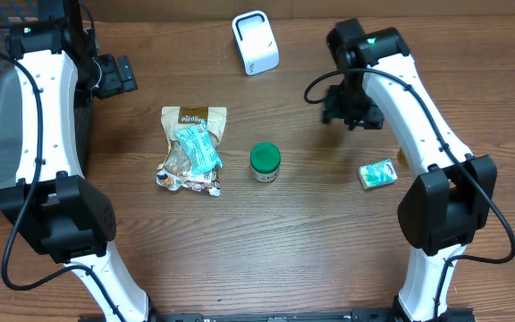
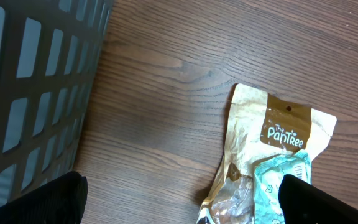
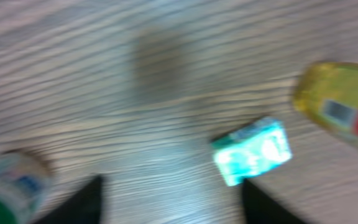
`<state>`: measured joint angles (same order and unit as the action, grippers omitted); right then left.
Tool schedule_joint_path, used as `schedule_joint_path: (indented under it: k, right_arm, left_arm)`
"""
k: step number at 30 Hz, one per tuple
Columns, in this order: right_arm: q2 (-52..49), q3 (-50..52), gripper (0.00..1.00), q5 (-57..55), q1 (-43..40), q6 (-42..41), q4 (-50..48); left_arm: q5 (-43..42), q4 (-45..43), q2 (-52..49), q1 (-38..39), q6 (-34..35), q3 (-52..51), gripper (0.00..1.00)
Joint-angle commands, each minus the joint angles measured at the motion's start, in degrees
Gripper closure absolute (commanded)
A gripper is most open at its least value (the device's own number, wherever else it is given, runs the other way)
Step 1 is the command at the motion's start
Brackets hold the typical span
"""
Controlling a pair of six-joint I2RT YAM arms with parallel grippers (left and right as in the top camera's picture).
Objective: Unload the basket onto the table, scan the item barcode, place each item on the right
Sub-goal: 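Release the Kleenex pack and lift the right gripper away, then move the right gripper left over the green-lidded jar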
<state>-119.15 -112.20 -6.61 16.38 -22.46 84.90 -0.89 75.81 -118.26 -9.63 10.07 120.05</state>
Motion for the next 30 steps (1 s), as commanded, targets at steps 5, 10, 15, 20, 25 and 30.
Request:
schedule_joint_path:
  k: [5, 10, 15, 20, 25, 30]
  right_arm:
    - [1.4, -1.2, 0.1, 10.7, 1.2, -0.1, -0.4]
    - [2.2, -1.2, 0.1, 10.8, 4.7, -0.1, 0.4]
    - [2.1, -1.0, 0.09, 10.8, 9.4, -0.3, 0.7]
    - [2.1, -1.0, 0.03, 10.7, 13.8, -1.1, -0.7]
    - [2.1, -0.4, 0.0, 9.1, 16.7, -3.8, -3.3]
    - [2.1, 2.2, 0.0, 2.6, 18.4, -9.5, -5.7]
  left_arm:
    - [-0.2, 0.0, 0.0, 0.0, -1.1, 1.1, 0.01]
    - [-0.2, 0.0, 0.0, -0.1, -1.1, 1.1, 0.0]
    - [-0.2, 0.0, 0.0, 0.0, -1.1, 1.1, 0.0]
    - [-0.2, 0.0, 0.0, -0.1, -1.1, 1.1, 0.01]
    - [-0.2, 0.0, 0.0, -0.1, -1.1, 1.1, 0.0]
    - [-0.2, 0.0, 0.0, -0.1, -1.1, 1.1, 0.0]
